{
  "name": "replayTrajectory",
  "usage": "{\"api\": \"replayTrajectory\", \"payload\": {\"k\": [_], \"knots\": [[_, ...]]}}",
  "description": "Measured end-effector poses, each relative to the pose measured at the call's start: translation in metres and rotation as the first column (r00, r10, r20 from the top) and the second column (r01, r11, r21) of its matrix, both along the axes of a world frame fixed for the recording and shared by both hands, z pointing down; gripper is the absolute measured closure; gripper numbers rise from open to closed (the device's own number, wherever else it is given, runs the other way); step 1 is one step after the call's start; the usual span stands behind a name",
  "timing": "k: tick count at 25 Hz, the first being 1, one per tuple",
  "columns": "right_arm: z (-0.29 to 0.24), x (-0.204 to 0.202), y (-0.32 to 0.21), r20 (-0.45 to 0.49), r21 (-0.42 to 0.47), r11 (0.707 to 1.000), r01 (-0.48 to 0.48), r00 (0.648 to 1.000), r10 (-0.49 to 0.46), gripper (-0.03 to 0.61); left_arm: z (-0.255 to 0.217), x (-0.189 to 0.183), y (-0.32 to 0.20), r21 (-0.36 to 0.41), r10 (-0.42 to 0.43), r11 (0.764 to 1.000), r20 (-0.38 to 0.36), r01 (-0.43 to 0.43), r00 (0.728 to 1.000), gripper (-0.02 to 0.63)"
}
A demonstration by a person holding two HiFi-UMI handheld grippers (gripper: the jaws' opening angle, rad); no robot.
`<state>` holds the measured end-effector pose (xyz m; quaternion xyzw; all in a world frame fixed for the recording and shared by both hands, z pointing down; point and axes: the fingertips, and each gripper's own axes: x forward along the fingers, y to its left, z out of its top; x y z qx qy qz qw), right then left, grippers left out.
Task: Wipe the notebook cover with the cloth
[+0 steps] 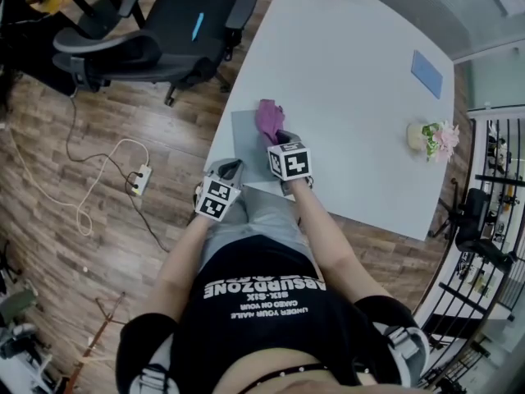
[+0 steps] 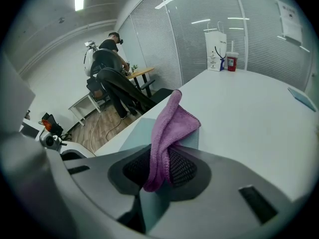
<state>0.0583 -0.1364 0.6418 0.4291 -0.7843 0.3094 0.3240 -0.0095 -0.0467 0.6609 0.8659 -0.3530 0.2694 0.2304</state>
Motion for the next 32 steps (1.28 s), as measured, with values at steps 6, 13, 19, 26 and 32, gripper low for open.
{"api": "replayTrajectory", "payload": {"k": [6,13,19,26,32], "knots": [[0.001,-0.024,0.002,0.012,-0.01,0.998,0.065,0.998,-0.065,0.484,0.0,0.001,0.0,0.006,0.002,1.0,0.001,-0.002,1.0,0.597],[0.001,-0.058,0.004,0.042,-0.003,0.985,0.174,0.984,-0.173,0.483,0.0,-0.001,-0.001,0.012,-0.005,1.0,0.001,0.005,1.0,0.597],[0.002,-0.075,0.017,0.078,0.006,0.959,0.284,0.956,-0.283,0.483,0.0,0.0,-0.001,-0.001,-0.006,1.0,-0.005,0.006,1.0,0.597],[0.001,-0.078,0.035,0.139,0.004,0.935,0.354,0.926,-0.351,0.483,0.001,0.0,-0.002,-0.013,-0.027,1.0,-0.021,0.027,0.999,0.597],[0.0,-0.074,0.054,0.155,-0.005,0.928,0.372,0.917,-0.367,0.483,0.0,0.001,0.0,0.003,-0.044,0.999,0.009,0.044,0.999,0.597]]}}
